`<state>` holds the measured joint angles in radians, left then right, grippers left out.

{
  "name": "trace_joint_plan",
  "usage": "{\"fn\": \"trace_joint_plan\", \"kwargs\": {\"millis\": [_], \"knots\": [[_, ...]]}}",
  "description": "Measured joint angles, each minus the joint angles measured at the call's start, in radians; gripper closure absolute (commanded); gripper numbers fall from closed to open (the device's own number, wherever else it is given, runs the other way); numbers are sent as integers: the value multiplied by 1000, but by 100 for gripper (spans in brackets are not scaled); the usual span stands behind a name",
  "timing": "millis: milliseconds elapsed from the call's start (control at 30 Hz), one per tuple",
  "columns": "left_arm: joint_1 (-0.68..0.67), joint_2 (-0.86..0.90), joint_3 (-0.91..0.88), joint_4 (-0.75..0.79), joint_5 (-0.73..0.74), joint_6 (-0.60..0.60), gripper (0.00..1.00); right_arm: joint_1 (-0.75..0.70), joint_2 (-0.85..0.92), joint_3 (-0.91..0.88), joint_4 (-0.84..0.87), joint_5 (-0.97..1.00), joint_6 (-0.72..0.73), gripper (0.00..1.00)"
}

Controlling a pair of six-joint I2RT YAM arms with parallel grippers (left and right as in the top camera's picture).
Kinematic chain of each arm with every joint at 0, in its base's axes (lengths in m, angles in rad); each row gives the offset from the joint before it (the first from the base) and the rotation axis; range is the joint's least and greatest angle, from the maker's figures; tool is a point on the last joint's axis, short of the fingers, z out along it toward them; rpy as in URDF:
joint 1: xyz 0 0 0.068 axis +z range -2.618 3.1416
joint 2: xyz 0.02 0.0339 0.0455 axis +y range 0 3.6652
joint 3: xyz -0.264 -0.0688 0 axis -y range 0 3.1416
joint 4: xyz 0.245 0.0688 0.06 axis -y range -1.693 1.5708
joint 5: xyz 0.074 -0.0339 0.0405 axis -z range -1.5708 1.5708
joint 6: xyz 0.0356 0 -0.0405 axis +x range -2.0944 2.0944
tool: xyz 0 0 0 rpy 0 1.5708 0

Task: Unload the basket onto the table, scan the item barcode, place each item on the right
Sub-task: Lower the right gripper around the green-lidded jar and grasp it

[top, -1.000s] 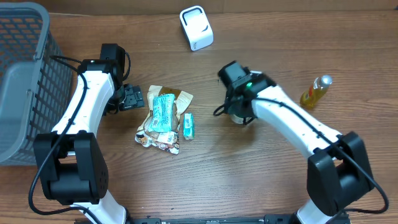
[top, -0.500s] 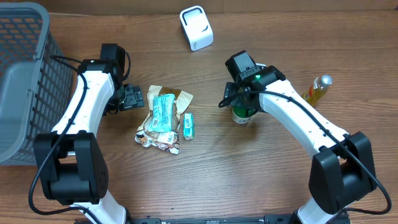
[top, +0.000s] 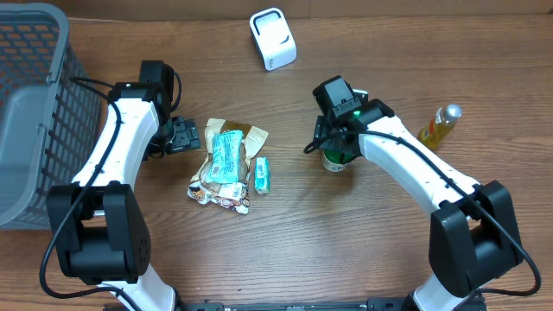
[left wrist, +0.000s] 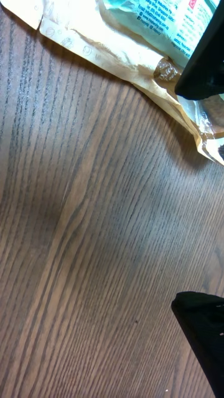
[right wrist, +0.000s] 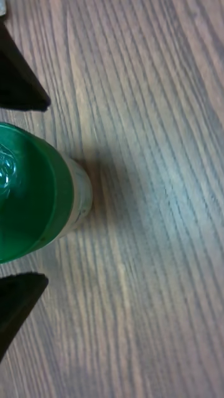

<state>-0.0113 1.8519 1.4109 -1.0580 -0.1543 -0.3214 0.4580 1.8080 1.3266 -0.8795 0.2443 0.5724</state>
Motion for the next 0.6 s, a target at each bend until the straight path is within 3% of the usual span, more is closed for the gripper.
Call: {"fn": "trace_joint_plan", "kwargs": {"millis": [600], "knots": [[0, 0, 0, 0, 0, 0, 0, 0, 0, -1, -22, -9, 0, 41]]}}
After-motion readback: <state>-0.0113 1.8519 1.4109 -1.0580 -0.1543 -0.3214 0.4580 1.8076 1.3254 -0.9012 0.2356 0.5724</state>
